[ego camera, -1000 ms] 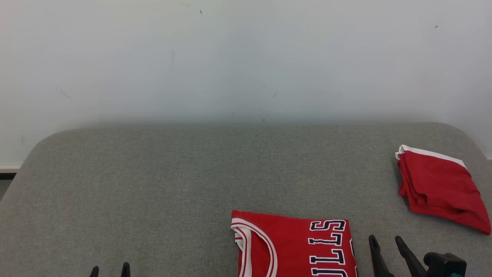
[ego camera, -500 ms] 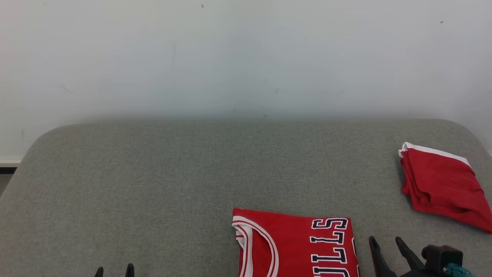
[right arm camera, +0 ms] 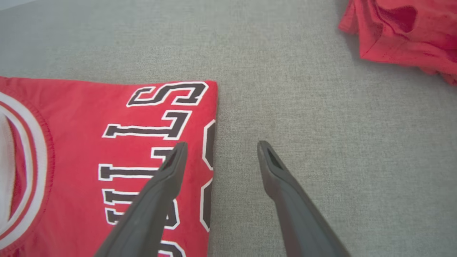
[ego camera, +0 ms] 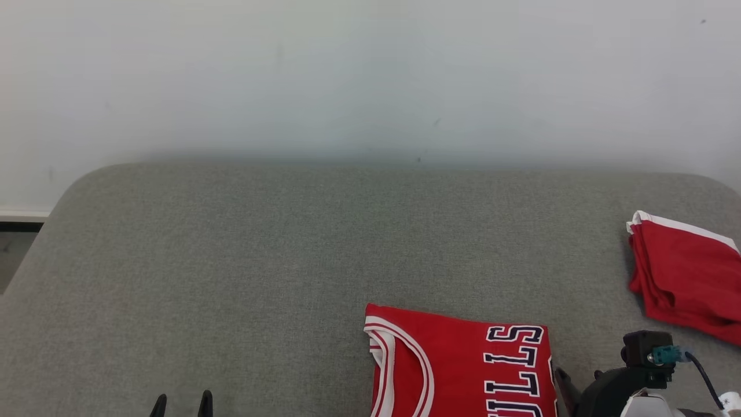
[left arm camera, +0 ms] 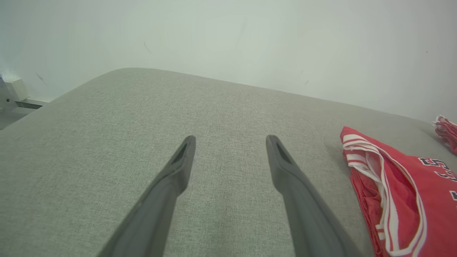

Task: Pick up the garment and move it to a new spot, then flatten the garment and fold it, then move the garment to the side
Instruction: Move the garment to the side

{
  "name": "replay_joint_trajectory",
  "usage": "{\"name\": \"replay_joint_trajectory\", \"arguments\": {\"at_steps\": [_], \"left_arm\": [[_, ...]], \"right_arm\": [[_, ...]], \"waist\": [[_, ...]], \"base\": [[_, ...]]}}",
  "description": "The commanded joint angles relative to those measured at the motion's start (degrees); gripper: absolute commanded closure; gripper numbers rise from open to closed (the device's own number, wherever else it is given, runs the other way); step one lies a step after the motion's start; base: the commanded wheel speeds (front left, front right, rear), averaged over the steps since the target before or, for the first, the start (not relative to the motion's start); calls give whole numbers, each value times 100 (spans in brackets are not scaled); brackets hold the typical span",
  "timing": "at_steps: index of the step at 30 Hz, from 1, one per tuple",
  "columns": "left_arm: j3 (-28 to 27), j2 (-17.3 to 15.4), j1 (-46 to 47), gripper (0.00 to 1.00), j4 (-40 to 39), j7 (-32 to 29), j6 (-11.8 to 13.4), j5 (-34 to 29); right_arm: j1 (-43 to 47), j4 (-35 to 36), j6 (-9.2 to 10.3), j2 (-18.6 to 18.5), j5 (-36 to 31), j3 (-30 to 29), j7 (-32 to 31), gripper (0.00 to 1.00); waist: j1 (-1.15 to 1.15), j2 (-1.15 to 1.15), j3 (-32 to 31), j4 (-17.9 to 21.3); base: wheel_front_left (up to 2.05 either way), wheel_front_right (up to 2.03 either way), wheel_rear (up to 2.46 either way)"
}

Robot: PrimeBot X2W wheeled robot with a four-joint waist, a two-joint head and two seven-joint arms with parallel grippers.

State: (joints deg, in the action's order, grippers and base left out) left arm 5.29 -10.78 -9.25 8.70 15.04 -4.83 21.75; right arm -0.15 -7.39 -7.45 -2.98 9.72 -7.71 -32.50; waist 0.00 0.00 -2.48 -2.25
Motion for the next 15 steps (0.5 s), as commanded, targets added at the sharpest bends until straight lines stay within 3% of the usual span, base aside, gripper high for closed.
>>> {"name": "replay_joint_trajectory", "arguments": {"at_steps": [1,15], "left_arm": [[-6,15,69,0,15,17,-8,-14],[110,-64,103,0,86,-7,-24,-4]], "right_arm": [[-60,-66,-5,6,-19,-22,-54,0],[-406,-1462,-5,14,110,-58,-326,0]], "waist": [[0,0,62,-85],[0,0,143,-456]], "base": [[0,0,0],[0,0,0]]}}
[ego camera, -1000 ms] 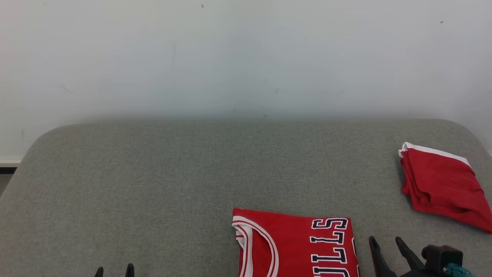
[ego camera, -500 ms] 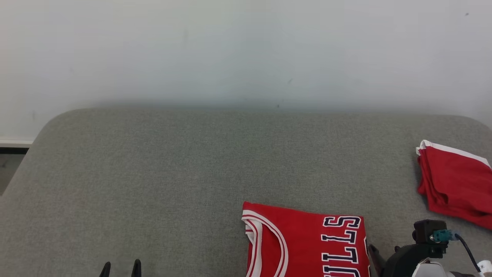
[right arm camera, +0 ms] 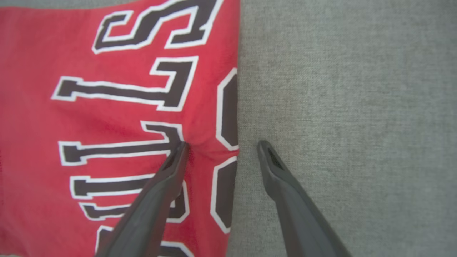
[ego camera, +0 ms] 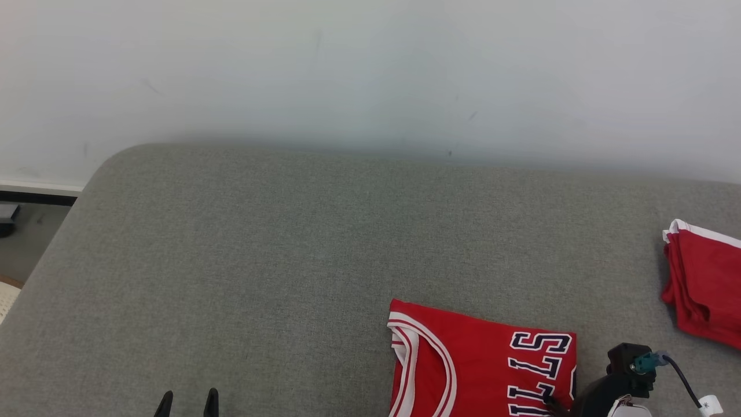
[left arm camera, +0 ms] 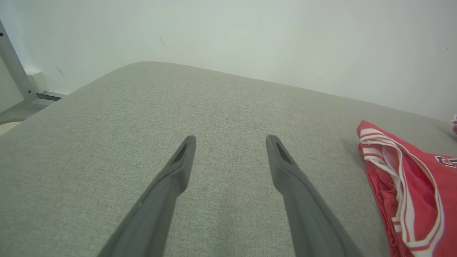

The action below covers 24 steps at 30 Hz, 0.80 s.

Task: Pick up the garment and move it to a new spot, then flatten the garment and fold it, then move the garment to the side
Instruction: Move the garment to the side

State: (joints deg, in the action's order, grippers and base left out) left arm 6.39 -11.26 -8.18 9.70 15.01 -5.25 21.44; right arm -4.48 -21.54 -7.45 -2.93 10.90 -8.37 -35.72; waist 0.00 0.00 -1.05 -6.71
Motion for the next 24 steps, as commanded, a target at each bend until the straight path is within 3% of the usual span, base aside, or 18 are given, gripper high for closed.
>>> {"name": "replay_joint_trajectory", "arguments": {"at_steps": [1,3,4,6,7,13,24], "left_arm": [[7,-18,-4,0,-19,-10,15,31],[26,-23,-2,0,-33,-21,12,33],[34,-23,-1,0,-40,-28,16,34],[49,-24,-12,0,-55,-28,31,35],[53,-23,-23,0,-63,-29,41,35],[35,-41,-30,0,-189,-16,113,-6],[-1,-22,348,0,-560,13,145,-102]], "right_arm": [[-3,-150,-5,10,-16,41,-2,0],[-69,-317,-5,17,102,149,-28,0],[-77,-378,-6,23,157,216,-68,5],[-144,-430,-12,46,231,333,-82,82],[-190,-415,-12,47,240,380,-49,100],[-734,-124,-11,1,5,404,-57,100],[-2732,275,-10,-175,-525,-89,-936,100]], "waist": [[0,0,0,-22],[0,0,-6,-44],[0,0,-9,-50],[0,0,-17,-54],[0,0,-18,-52],[0,0,79,47],[0,0,805,447]], "base": [[0,0,0],[0,0,0],[0,0,0],[0,0,0],[0,0,0],[0,0,0],[0,0,0]]}}
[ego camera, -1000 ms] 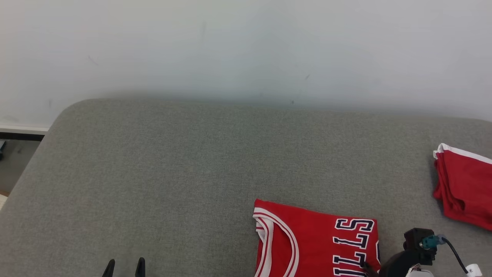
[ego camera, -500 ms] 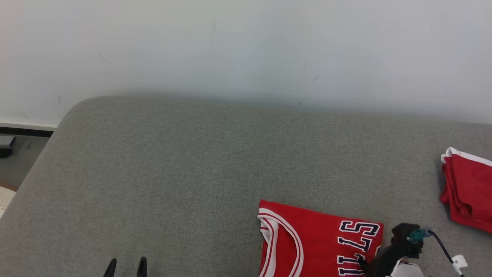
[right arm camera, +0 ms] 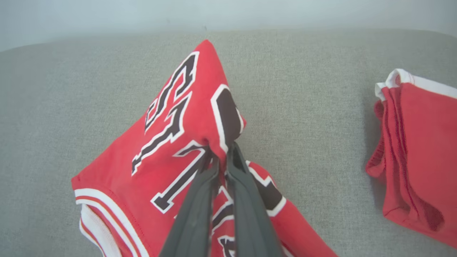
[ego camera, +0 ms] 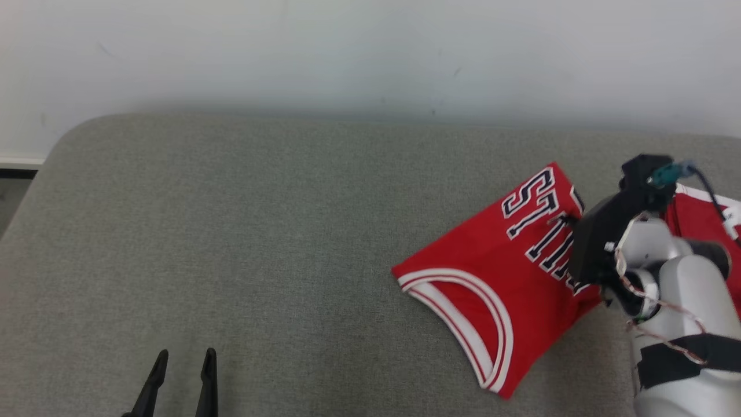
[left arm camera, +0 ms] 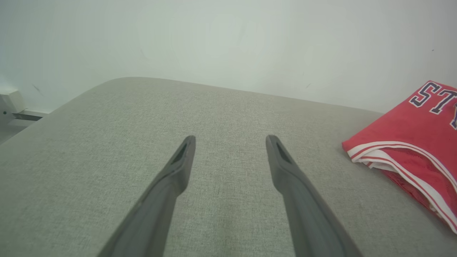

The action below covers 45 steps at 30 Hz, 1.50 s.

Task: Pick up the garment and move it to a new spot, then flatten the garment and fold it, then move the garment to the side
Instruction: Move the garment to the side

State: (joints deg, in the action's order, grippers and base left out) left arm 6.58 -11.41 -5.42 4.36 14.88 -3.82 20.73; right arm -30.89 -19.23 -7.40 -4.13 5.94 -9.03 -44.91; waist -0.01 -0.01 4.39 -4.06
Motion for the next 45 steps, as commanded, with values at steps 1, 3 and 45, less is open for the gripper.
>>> {"name": "replay_joint_trajectory", "arguments": {"at_steps": [1,3,45], "left_arm": [[-15,-4,122,0,-52,27,-5,-42],[-16,-2,156,0,-77,27,-16,-48],[371,-328,1100,0,-94,-14,-284,-227]], "right_arm": [[-223,117,-15,-118,-62,-77,-86,100],[-344,178,-15,-167,-81,-135,-154,100],[-335,-243,-10,-2550,-1748,-2035,567,100]], "waist": [[1,1,330,223],[1,1,404,268],[1,1,1719,261]], "base": [[0,0,0],[0,0,0],[0,0,0]]}}
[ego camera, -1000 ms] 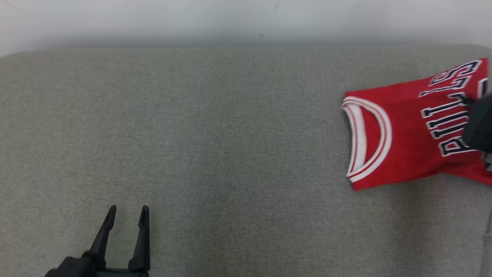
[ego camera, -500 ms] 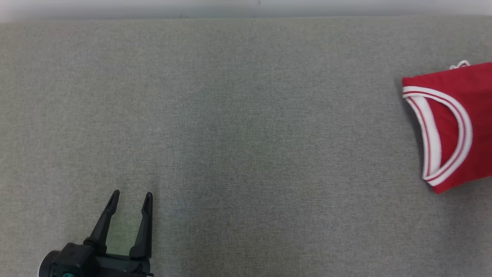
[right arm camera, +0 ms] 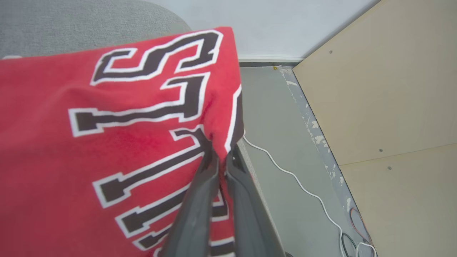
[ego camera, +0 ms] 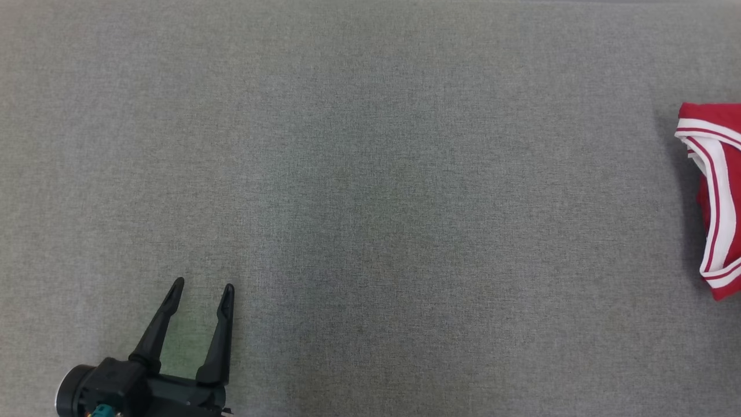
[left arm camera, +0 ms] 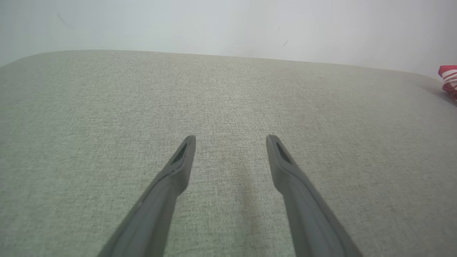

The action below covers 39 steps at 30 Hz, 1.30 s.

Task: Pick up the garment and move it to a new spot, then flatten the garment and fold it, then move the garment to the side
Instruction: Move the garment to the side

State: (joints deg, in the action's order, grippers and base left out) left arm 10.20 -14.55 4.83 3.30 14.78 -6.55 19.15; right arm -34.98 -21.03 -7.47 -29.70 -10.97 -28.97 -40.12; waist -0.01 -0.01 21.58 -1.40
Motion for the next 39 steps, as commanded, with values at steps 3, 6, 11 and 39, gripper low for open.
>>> {"name": "replay_joint_trajectory", "arguments": {"at_steps": [3,6,11,39], "left_arm": [[39,-57,110,0,35,-2,-16,-106],[172,-123,164,0,57,-8,-41,-121],[194,-93,190,0,61,23,-42,1],[-1343,867,-940,0,515,41,4,231]], "right_arm": [[25,-236,-3,23,-151,-116,264,100],[-88,-514,-3,58,-262,-174,542,0],[-238,-1055,-3,27,-294,-59,979,0],[2821,533,-4,2254,1985,2613,4317,0]], "waist": [[1,1,-21,3],[1,1,-76,30],[1,1,-263,86],[1,1,-2624,66]], "base": [[0,0,0],[0,0,0],[0,0,0],[0,0,0]]}}
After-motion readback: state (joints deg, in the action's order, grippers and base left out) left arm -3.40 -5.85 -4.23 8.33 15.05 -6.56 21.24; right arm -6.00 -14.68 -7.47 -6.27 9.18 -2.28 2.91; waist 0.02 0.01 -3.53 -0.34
